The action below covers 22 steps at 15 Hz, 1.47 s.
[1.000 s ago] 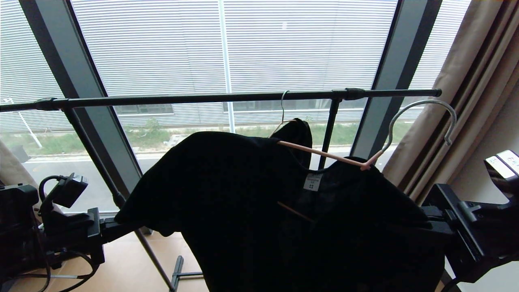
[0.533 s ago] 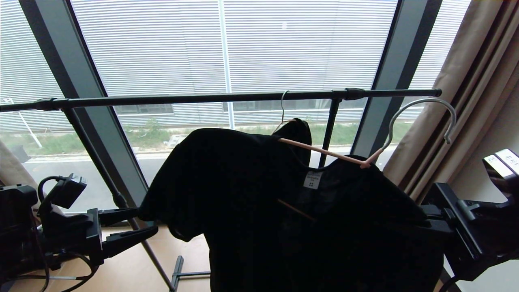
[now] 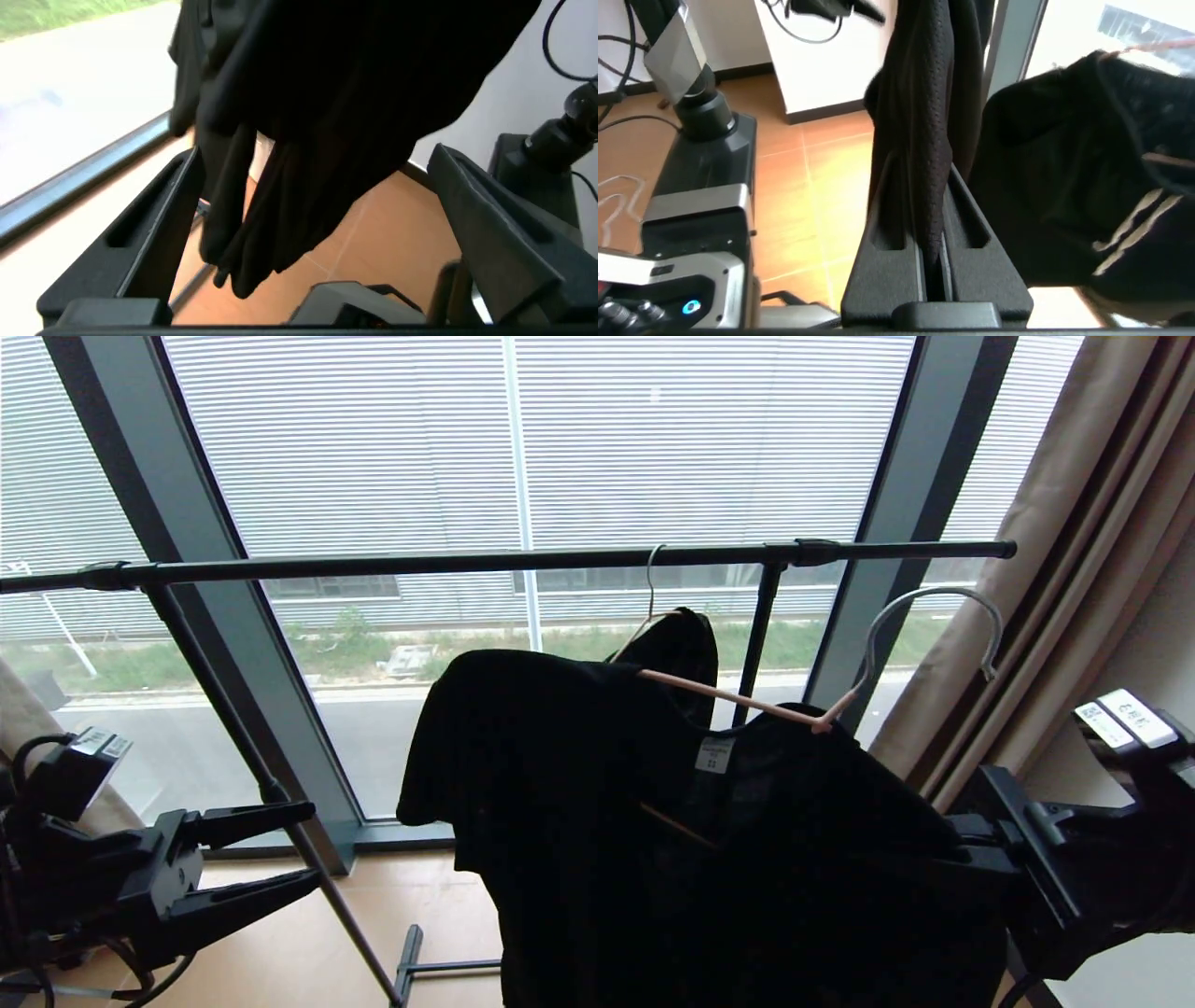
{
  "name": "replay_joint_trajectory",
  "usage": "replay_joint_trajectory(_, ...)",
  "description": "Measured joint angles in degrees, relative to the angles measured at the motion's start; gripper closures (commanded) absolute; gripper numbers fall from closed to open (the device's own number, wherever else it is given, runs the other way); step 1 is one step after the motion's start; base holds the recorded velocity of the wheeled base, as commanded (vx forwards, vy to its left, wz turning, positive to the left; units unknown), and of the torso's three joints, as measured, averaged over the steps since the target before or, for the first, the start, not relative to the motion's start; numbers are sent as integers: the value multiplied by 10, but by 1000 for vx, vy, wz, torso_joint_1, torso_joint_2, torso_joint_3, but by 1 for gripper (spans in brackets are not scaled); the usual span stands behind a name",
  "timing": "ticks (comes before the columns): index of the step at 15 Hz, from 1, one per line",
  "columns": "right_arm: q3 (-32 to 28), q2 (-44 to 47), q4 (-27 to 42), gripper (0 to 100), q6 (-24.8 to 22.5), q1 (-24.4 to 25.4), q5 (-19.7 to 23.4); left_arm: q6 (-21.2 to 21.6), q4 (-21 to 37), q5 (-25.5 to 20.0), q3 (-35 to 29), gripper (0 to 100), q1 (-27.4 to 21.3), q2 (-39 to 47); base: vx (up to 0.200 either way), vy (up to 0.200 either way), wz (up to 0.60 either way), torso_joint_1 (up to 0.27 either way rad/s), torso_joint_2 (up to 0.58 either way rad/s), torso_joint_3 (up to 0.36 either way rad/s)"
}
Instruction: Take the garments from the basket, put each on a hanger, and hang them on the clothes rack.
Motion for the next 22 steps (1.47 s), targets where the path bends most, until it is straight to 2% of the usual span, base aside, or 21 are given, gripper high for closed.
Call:
replay_joint_trajectory(2, 5, 25, 1, 100, -19, 29, -1, -25, 4, 0, -5, 0, 0, -24, 0, 0, 0, 0, 0, 0)
replay_joint_trajectory(4, 11, 53, 2, 100, -36, 54, -2, -69, 12, 0, -12, 0, -2, -52, 0, 0, 0, 0, 0, 0)
replay_joint_trajectory(7, 14, 82, 2, 100, -41, 82, -3, -92, 77, 1, -41, 0, -22, -102, 0, 0, 0, 0, 0, 0)
replay_joint_trajectory(8, 15, 89, 2, 100, -42, 89, -4, -93, 118, 3, -54, 0, -29, -121, 0, 0, 0, 0, 0, 0)
replay_joint_trajectory(11, 19, 101, 3, 100, -57, 105, -7, -92, 334, 17, -135, 0, -61, -184, 0, 0, 0, 0, 0, 0)
replay_joint_trajectory(12, 20, 103, 2, 100, -58, 108, -7, -90, 380, 32, -168, 0, -85, -201, 0, 0, 0, 0, 0, 0)
replay_joint_trajectory(13, 20, 104, 2, 100, -58, 110, -7, -87, 400, 56, -191, 0, -112, -211, 0, 0, 0, 0, 0, 0)
replay_joint_trajectory(15, 21, 106, 2, 100, -59, 114, -7, -63, 426, 113, -228, 0, -166, -217, 0, 0, 0, 0, 0, 0)
replay_joint_trajectory(17, 21, 109, 2, 100, -61, 116, -7, -9, 449, 153, -246, 0, -201, -200, 0, 0, 0, 0, 0, 0)
replay_joint_trajectory(19, 22, 113, 3, 100, -76, 116, -8, 31, 472, 247, -264, 0, -248, -175, 0, 0, 0, 0, 0, 0)
replay_joint_trajectory(20, 23, 114, 3, 100, -84, 116, -8, 45, 477, 274, -274, 0, -275, -163, 0, 0, 0, 0, 0, 0)
replay_joint_trajectory(22, 25, 115, 2, 100, -87, 117, -8, 87, 482, 291, -295, 0, -316, -134, 0, 0, 0, 0, 0, 0)
